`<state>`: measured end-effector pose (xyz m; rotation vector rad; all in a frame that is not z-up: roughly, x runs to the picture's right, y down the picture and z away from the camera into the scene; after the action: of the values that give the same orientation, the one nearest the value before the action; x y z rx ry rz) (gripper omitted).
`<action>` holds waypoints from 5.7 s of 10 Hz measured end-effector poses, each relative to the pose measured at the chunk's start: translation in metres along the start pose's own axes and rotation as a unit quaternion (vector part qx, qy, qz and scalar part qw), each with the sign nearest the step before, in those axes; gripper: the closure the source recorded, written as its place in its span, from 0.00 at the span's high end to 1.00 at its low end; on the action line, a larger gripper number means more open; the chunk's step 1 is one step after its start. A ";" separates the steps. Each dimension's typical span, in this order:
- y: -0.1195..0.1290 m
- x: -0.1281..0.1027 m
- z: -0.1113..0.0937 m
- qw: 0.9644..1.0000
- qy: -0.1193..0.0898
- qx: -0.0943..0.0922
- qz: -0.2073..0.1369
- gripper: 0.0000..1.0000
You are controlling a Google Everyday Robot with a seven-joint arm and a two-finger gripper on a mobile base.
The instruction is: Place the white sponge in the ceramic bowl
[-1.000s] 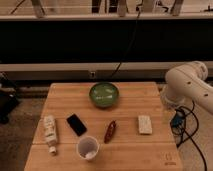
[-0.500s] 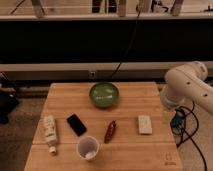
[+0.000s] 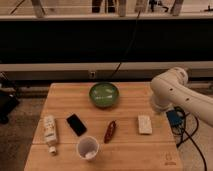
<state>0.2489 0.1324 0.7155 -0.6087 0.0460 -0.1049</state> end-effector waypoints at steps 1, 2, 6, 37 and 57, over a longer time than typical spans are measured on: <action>0.000 -0.006 0.005 1.000 0.003 -0.004 -0.013 0.80; 0.001 -0.011 0.015 1.000 0.007 -0.009 -0.026 0.80; 0.002 -0.028 0.048 0.997 0.013 -0.015 -0.076 0.80; 0.010 -0.021 0.149 0.983 -0.004 -0.024 -0.184 0.78; -0.089 -0.053 0.095 0.976 0.035 0.002 -0.213 0.00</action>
<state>0.1961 0.1200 0.8446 -0.6027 -0.0183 -0.5415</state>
